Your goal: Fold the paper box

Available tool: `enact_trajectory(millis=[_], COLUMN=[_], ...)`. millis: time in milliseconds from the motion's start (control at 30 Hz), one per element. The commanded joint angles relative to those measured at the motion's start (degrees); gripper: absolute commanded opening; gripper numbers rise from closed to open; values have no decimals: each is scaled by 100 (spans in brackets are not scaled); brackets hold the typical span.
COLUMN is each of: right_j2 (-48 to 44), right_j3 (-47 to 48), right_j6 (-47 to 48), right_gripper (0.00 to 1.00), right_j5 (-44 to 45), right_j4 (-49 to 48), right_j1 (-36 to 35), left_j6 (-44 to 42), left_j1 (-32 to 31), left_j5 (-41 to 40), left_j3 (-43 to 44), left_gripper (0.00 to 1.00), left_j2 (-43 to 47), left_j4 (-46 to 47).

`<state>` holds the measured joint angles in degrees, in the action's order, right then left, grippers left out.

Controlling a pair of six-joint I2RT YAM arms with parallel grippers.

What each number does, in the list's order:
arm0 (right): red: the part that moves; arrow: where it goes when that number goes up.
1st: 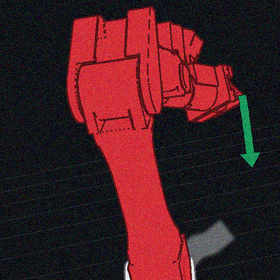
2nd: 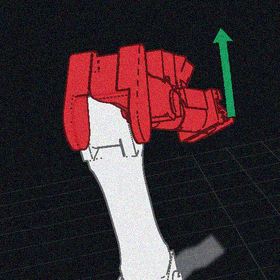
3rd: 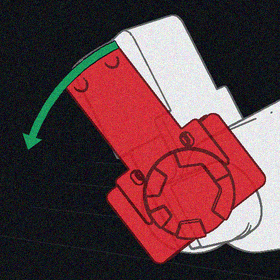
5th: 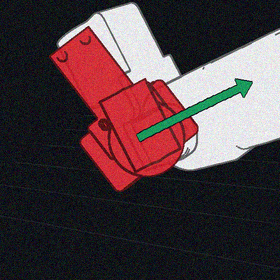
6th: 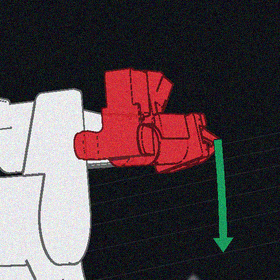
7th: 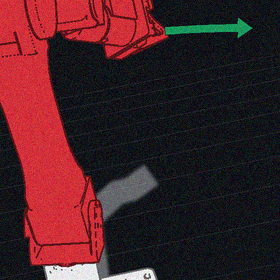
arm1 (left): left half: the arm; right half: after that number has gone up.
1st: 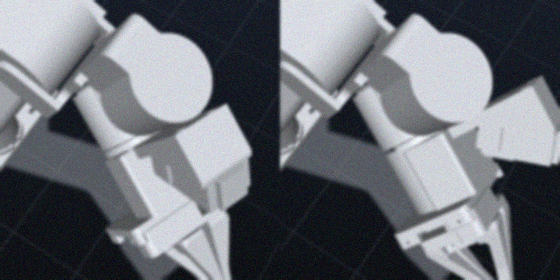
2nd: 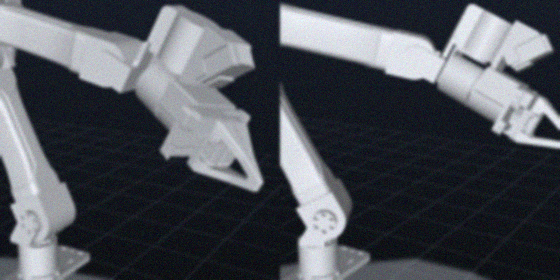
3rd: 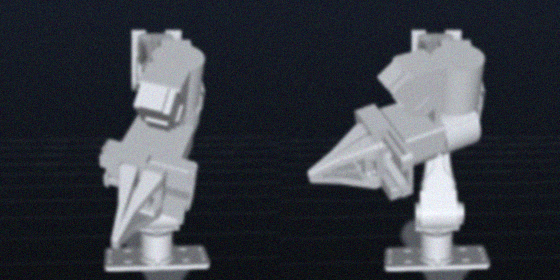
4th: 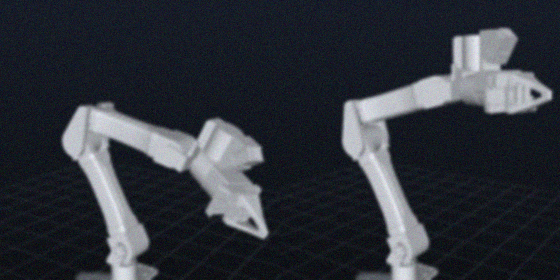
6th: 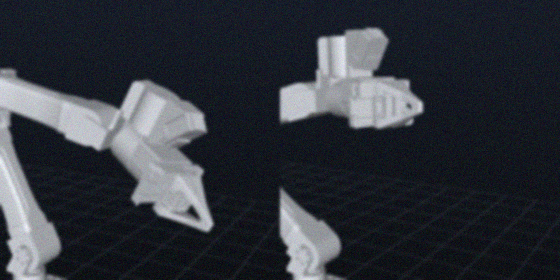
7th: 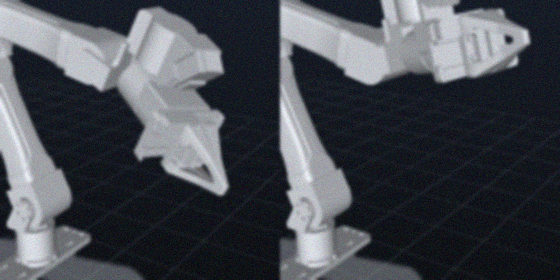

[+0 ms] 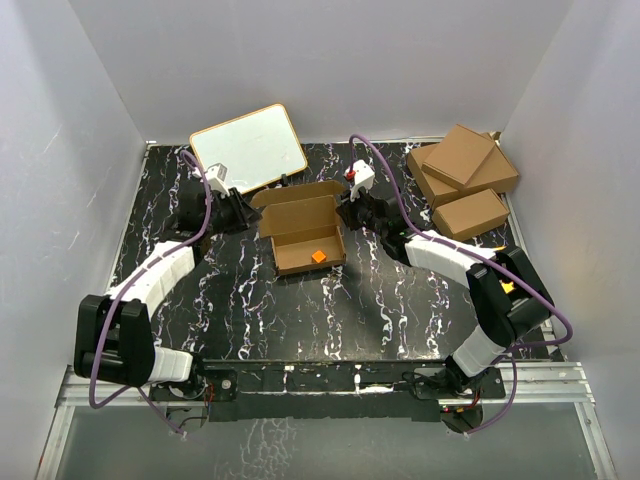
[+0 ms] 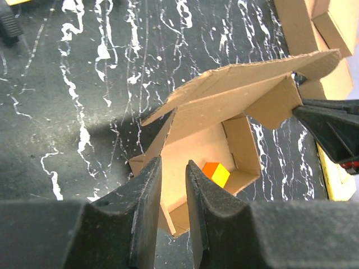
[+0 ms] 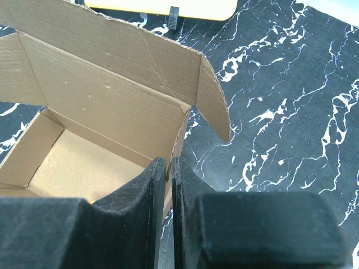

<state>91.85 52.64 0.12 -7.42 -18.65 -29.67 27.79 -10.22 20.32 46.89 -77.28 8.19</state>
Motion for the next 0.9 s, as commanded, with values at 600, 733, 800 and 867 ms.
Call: enact_trajectory(millis=[600, 733, 800, 867], right_j2=[-262, -257, -248, -255], right_j3=[18, 20, 34, 56], right_j6=[42, 37, 39, 32], right_gripper=[15, 15, 15, 15], right_j5=[-81, -84, -105, -103], right_j4=[-492, -482, -472, -467], right_j1=[-13, -21, -20, -21], left_j6=[-955, -755, -605, -489], left_j1=[-203, -231, -308, -458], left_j5=[-518, -405, -434, -564], left_j3=[1053, 1076, 1066, 1044], left_gripper=[34, 19, 14, 8], left_j2=[-809, -868, -827, -766], left_j4=[-842, -829, -799, -747])
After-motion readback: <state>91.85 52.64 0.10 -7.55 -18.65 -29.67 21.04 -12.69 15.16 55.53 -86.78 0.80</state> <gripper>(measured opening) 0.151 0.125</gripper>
